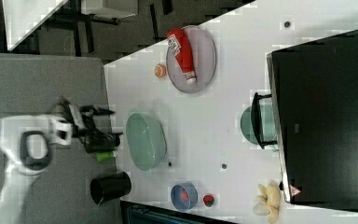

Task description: Drag strainer right to left.

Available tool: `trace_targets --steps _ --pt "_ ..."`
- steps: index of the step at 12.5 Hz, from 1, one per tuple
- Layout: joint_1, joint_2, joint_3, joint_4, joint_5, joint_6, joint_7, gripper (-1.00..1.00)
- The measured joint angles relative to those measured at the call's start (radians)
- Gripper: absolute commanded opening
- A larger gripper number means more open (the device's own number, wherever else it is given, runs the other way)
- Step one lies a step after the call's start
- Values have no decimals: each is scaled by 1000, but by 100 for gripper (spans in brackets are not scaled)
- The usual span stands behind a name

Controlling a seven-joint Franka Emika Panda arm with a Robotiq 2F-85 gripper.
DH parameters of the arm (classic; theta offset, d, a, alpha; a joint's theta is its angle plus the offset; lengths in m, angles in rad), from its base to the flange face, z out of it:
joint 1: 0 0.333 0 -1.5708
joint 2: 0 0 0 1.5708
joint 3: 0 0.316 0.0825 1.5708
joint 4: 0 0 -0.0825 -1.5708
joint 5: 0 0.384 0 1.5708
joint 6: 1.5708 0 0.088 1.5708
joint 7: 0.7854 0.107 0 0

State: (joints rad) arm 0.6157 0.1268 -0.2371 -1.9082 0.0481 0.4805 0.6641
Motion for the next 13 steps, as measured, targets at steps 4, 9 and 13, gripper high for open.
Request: trace_targets --steps 4,9,13 --pt "-62 -227 -276 113 -61 -177 -376 100" --pt "-195 -308 -424 81 -174 -269 -566 100" --pt "-166 -229 -362 47 -197 -259 -569 100"
